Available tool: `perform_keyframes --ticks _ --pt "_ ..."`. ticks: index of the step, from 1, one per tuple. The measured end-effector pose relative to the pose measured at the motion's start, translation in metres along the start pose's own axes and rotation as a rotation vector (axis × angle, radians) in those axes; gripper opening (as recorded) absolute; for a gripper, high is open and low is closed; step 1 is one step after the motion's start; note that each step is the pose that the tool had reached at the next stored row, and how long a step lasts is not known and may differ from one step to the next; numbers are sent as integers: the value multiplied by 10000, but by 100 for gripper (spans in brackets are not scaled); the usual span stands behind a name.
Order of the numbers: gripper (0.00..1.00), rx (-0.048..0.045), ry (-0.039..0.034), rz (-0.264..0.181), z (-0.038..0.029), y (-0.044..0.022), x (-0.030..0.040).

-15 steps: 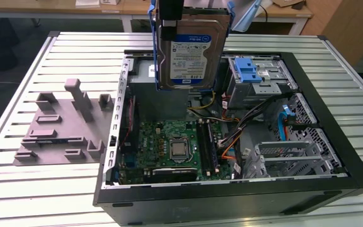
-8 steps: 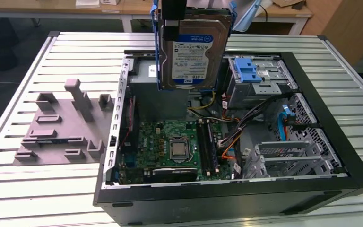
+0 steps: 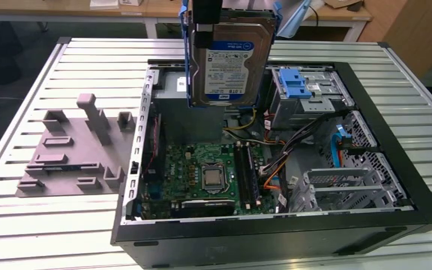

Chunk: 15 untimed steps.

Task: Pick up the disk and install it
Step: 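Insert the disk into the insertion slot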

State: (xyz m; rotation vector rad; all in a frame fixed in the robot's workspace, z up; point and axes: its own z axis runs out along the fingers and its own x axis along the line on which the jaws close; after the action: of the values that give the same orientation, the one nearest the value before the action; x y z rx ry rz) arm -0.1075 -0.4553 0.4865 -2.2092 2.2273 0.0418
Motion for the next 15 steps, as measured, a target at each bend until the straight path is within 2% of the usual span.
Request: perform_keyframes --ticks 5,15 --pt "37 0 0 0 -1 -1 31" --pt "37 0 0 -1 -5 -2 244"
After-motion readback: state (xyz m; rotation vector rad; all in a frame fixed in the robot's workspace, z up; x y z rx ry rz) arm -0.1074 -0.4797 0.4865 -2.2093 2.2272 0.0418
